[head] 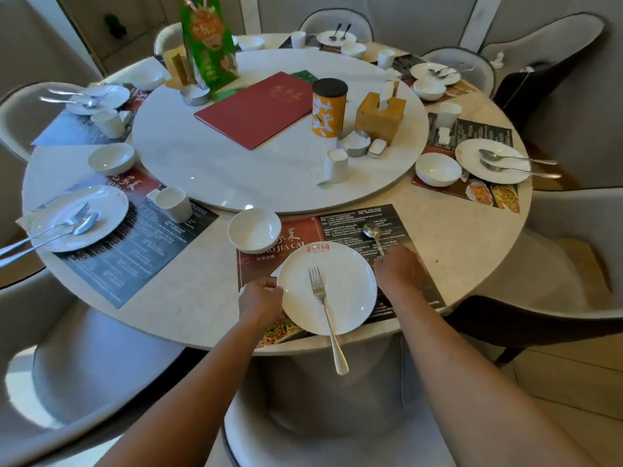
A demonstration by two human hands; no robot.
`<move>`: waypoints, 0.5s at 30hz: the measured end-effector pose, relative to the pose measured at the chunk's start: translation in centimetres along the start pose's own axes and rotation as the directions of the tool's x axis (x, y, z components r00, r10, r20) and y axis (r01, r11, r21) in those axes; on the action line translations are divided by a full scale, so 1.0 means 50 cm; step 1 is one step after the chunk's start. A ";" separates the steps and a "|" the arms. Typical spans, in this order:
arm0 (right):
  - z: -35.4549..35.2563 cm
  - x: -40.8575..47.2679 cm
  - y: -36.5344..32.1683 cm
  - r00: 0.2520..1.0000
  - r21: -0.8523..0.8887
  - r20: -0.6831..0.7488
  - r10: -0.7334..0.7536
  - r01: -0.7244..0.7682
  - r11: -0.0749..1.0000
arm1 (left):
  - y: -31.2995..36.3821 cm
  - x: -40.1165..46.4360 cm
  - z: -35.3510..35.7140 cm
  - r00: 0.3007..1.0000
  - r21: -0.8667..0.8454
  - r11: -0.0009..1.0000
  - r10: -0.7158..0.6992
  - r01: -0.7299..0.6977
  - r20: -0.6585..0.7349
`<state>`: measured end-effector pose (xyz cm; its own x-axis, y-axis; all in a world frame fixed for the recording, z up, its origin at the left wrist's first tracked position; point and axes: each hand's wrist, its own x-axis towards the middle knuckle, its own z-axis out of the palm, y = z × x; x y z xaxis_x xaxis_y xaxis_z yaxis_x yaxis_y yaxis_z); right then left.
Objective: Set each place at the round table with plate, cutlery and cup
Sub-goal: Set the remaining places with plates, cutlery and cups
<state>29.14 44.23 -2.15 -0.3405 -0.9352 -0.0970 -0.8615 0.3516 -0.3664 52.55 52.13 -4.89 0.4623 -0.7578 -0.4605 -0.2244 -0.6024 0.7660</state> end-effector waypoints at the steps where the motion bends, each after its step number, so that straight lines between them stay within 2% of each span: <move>1: 0.007 0.007 -0.001 1.000 0.002 0.014 0.012 -0.012 1.000 | -0.001 -0.001 0.001 1.000 -0.005 1.000 0.001 -0.001 -0.004; 6: 0.018 0.031 0.006 1.000 0.007 0.024 0.015 -0.015 1.000 | 0.001 -0.007 0.002 0.999 -0.014 1.000 -0.002 0.001 -0.034; 10: 0.016 0.025 0.020 1.000 0.185 0.001 0.009 -0.009 0.983 | -0.002 -0.008 0.006 0.999 -0.033 0.999 -0.008 0.006 -0.054; 15: 0.004 -0.055 0.033 0.996 0.327 -0.064 -0.065 0.083 0.942 | -0.005 -0.013 0.009 0.998 0.009 1.000 -0.012 0.013 -0.064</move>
<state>28.73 47.38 -2.69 -0.3071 -0.9516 -0.0135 -0.7161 0.2404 -0.6553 51.89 52.67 -5.01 0.5191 -0.7328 -0.4399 -0.2267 -0.6143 0.7558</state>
